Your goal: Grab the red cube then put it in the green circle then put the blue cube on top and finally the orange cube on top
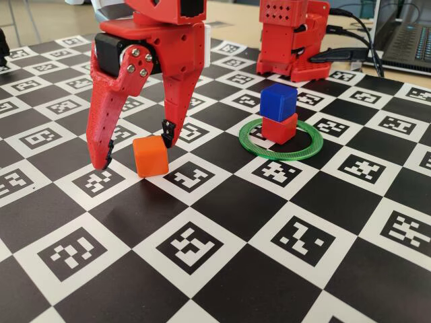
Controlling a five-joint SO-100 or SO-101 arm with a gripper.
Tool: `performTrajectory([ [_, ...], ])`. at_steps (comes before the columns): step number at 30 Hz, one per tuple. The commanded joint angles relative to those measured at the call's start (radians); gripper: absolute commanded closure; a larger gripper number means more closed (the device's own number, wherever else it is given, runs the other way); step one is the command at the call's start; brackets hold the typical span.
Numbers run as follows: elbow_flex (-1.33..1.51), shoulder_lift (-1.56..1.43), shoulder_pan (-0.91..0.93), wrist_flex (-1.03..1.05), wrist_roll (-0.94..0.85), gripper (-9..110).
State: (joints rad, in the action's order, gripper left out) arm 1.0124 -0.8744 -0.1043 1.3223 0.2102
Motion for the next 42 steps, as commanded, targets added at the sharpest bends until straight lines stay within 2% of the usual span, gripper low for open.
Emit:
performTrajectory([
  [1,-0.015,-0.038,0.012,-0.009,0.005,62],
  [20,0.017,-0.038,-0.002,-0.034,0.055,62],
  [42,-0.008,-0.038,-0.043,-0.008,0.318,62],
])
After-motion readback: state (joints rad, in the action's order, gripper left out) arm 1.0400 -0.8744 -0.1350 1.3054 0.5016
